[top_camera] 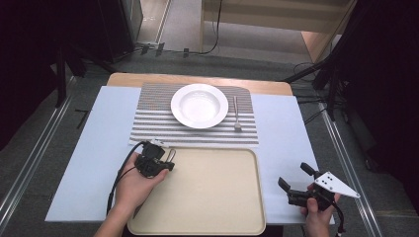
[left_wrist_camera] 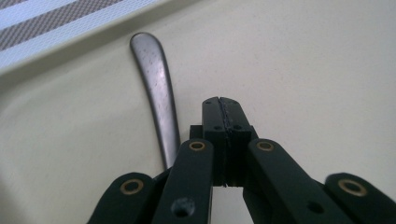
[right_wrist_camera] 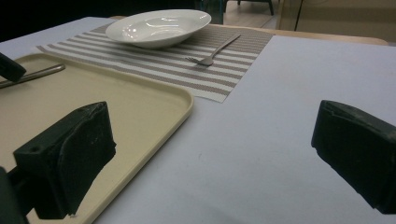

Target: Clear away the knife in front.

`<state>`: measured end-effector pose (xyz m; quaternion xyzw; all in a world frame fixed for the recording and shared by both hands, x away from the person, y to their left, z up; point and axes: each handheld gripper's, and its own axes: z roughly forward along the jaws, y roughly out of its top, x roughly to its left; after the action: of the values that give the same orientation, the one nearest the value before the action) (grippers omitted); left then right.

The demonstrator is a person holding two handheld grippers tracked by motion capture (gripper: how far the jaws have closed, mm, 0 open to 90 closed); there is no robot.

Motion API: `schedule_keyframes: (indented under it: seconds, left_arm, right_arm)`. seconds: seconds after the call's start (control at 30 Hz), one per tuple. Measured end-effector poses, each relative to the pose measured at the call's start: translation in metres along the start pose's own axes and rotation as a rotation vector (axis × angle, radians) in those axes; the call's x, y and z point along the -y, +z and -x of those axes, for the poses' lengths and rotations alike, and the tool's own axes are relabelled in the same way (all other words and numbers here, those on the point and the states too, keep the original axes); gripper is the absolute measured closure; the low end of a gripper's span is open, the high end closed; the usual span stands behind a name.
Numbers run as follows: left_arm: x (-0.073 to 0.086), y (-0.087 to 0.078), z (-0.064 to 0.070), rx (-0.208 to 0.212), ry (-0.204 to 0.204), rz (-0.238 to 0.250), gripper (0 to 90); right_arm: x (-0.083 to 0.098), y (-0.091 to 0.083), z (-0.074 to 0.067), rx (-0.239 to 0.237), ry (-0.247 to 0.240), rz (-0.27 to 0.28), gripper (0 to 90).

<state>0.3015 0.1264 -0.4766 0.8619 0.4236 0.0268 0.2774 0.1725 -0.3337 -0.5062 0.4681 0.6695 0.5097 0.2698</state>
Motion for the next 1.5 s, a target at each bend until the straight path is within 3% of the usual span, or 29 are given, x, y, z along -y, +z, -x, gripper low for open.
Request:
schedule_keyframes:
  seconds: [0.23,0.9,1.17,1.4,1.5]
  left_arm:
    - [0.006,0.009,-0.005,-0.019,-0.020,0.053,89.9]
    - [0.025,-0.007,-0.032,-0.038,-0.069,0.105,89.9]
    - [0.035,-0.012,-0.043,-0.029,-0.095,0.138,90.0]
    - [0.039,-0.014,-0.046,-0.027,-0.087,0.160,89.9]
    - [0.041,-0.015,-0.048,0.004,-0.097,0.184,89.7]
  right_arm:
    - [0.001,0.001,-0.001,0.000,-0.004,-0.007,0.0]
    - [0.003,0.002,-0.002,0.008,-0.009,-0.003,0.0]
    - [0.001,-0.002,-0.001,0.010,0.003,0.025,0.0]
    - [-0.001,-0.005,-0.002,-0.002,0.006,0.035,0.0]
    - [-0.002,-0.007,-0.002,-0.012,0.014,0.048,0.0]
